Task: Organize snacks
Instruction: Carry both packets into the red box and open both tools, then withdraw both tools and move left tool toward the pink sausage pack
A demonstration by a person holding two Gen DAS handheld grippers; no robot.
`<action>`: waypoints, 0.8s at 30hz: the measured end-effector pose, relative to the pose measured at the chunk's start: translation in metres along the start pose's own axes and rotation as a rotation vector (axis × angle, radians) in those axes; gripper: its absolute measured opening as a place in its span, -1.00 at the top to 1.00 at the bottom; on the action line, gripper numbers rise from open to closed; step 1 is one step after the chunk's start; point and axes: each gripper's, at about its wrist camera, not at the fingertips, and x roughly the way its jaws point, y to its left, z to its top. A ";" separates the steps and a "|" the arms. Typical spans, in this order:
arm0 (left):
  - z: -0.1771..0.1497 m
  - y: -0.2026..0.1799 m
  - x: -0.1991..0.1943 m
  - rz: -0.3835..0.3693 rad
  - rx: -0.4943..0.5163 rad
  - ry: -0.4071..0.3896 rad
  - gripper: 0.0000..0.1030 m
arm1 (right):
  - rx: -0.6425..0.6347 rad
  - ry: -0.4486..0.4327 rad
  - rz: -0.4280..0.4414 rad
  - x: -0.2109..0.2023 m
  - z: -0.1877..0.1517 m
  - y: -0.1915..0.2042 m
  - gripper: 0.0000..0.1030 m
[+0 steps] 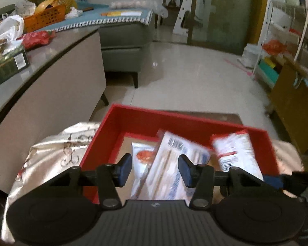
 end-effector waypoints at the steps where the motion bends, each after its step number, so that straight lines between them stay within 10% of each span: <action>1: -0.001 0.002 0.002 0.005 -0.006 0.010 0.16 | 0.004 0.004 -0.002 0.003 0.000 0.000 -0.19; 24: -0.035 0.022 -0.056 -0.023 0.038 0.041 -0.17 | 0.005 -0.040 -0.010 -0.063 -0.023 0.014 -0.43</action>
